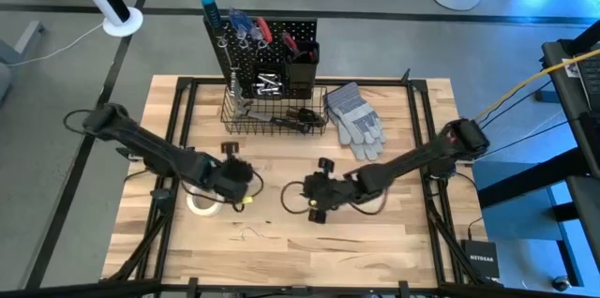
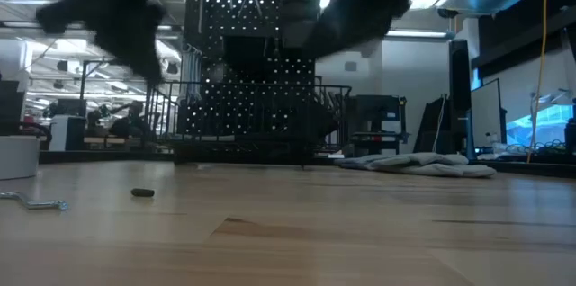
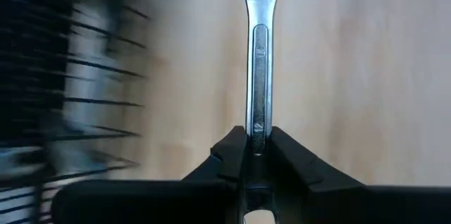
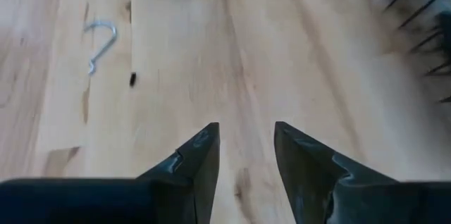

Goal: Hang tools onto peg board
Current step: Hang the wrench on the peg board

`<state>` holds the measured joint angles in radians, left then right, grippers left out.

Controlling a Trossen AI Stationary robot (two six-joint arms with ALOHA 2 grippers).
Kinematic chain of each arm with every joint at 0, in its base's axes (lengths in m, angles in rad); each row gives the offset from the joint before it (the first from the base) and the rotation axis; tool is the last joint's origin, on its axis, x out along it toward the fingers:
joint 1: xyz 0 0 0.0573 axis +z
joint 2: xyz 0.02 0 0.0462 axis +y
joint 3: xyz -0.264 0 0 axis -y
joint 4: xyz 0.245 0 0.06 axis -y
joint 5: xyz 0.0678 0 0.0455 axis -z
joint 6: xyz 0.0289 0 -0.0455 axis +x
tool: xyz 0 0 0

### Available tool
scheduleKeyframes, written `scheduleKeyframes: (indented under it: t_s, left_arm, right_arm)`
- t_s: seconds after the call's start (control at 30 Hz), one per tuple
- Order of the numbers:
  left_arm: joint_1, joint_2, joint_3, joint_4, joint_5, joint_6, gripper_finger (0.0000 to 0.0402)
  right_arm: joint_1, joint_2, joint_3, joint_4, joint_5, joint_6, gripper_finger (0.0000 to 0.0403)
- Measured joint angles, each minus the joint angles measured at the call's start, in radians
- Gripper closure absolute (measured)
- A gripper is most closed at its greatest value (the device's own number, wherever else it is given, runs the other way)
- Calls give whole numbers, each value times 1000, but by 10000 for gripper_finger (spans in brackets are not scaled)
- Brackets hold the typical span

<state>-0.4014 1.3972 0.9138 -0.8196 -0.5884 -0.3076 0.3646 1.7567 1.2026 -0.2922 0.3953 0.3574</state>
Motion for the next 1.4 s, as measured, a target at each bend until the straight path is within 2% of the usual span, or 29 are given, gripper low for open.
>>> scheduleKeyframes:
  t_s: [0.17,0.33,0.43,0.5,0.77,0.9,1.1,1.27,1.4]
  left_arm:
    - [-32,-172,3,-21,-222,-18,369]
    - [-43,-321,-27,4,-516,-26,369]
    - [-44,-396,-77,32,-659,-30,367]
    - [-43,-440,-120,82,-717,-15,366]
    - [-5,-545,-316,418,-711,134,366]
    - [8,-560,-407,597,-640,166,368]
    - [-40,-556,-489,946,-588,280,368]
    - [-112,-556,-496,1107,-580,376,369]
    - [-150,-541,-496,1191,-581,426,369]
  right_arm:
    - [100,-18,0,-27,186,2,260]
    - [157,-9,0,-61,331,3,260]
    - [159,-10,0,-55,393,3,260]
    - [159,-11,0,-57,410,3,260]
    - [133,-11,0,-46,435,7,260]
    - [116,-11,-3,0,444,32,260]
    - [43,-11,-61,406,433,-31,260]
    - [-63,21,-95,817,291,-149,260]
    - [-128,106,-49,1060,175,-218,260]
